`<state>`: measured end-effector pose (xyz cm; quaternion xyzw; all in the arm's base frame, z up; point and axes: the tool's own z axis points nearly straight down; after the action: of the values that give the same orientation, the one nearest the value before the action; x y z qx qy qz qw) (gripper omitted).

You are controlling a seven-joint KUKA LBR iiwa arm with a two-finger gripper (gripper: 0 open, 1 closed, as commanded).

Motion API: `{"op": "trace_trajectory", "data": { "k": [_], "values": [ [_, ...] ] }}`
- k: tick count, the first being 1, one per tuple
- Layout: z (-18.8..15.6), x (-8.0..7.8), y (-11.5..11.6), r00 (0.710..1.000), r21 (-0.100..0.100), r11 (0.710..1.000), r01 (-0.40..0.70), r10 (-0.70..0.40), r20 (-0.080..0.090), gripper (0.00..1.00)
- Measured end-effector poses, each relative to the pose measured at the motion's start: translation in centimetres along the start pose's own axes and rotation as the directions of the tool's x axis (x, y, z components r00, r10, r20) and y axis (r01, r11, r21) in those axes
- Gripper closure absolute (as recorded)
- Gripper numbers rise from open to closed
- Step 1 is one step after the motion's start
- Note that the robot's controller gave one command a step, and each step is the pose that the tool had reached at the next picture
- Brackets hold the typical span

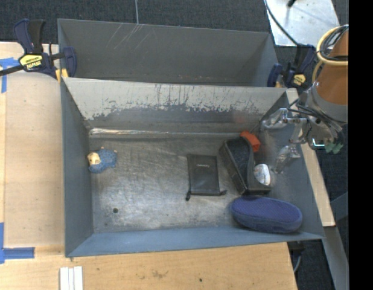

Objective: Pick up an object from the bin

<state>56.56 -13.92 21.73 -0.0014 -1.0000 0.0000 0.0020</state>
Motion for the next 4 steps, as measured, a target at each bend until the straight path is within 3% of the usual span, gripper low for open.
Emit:
{"op": "trace_trajectory", "data": {
  "k": [1, 2, 3, 4],
  "values": [
    [10.0, -5.2, 3.1, 0.996, 0.003, 0.997, 0.083, -0.083, 0.014, 0.0],
    [10.2, -5.2, 3.2, 0.996, 0.001, 0.996, 0.089, -0.089, 0.016, 0.0],
    [10.0, -5.7, 3.2, 0.995, 0.004, 0.996, 0.087, -0.087, 0.039, 1.0],
    [3.0, -5.4, 3.3, 0.994, 0.004, 0.994, 0.112, -0.112, 0.017, 1.0]
  ]
}}
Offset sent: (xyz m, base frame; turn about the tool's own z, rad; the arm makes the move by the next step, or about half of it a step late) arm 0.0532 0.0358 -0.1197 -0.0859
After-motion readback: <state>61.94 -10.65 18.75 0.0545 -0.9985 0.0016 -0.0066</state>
